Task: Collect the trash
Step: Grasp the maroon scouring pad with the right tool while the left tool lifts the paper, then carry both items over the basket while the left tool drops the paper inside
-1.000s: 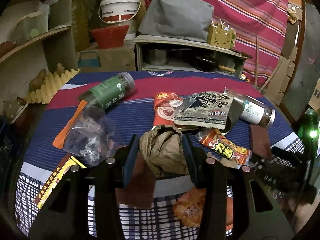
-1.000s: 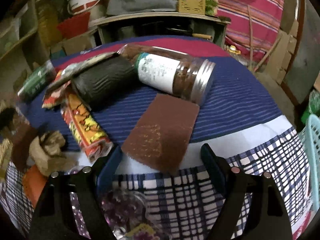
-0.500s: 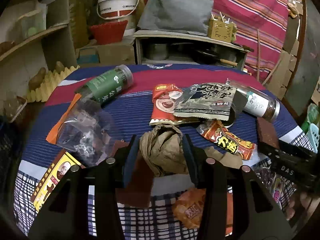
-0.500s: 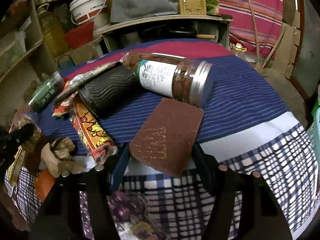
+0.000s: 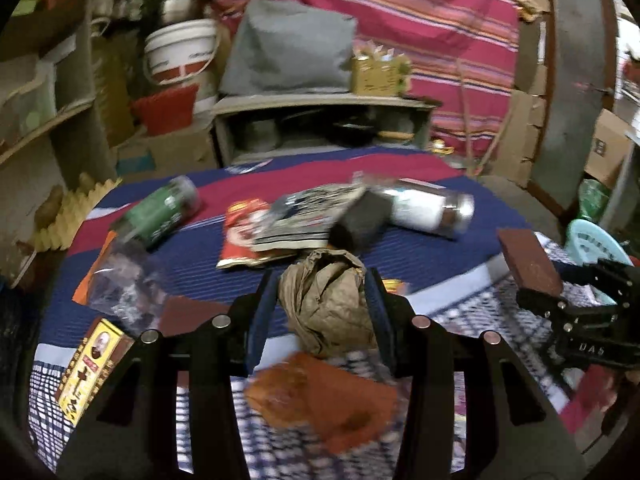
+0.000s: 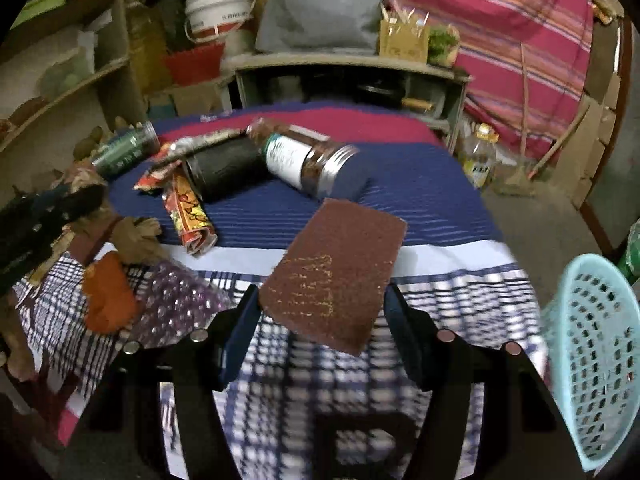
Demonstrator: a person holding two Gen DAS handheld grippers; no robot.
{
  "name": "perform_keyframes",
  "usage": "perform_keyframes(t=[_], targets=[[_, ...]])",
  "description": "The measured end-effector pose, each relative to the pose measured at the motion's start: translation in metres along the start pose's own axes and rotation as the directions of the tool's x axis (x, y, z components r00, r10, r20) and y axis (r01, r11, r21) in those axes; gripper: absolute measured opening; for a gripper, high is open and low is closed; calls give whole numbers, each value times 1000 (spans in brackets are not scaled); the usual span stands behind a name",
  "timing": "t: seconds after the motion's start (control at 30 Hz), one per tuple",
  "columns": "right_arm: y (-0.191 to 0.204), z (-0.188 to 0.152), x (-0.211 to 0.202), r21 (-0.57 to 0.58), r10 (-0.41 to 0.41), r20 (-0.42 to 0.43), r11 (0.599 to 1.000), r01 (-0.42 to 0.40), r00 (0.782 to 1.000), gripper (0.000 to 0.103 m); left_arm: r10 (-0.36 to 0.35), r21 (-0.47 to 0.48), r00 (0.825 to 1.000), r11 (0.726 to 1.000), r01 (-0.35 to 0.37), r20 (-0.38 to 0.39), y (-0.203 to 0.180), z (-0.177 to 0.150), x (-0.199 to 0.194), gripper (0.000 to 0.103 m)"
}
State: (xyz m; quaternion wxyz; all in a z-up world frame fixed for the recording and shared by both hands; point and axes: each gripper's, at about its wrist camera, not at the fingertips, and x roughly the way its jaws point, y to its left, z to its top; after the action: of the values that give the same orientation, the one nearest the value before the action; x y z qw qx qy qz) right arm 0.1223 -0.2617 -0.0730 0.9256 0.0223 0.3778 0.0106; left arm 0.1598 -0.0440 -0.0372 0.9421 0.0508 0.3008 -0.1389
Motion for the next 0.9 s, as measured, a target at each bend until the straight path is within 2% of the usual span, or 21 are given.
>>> perform_keyframes(t=[0.17,0.4,0.53,0.9], targets=[[-33,-13,-43,42,0,73,999,-3,997,63,-68,1,997,998,68,41,-32,4,-20,44],[-90,-39,-90,93,-89,163,993,74,983,63,-112,52,992,993,109,66,-94,11,-23,44],[-119,-52,-101,128,-144,173,984,123,974,63,-164,51,986,985,162,42,-131,13,-13,44],[-204,-89,-117,252,-303,159,933,258,940,63,-264,144,965,955,259,12,-241,14,14,44]])
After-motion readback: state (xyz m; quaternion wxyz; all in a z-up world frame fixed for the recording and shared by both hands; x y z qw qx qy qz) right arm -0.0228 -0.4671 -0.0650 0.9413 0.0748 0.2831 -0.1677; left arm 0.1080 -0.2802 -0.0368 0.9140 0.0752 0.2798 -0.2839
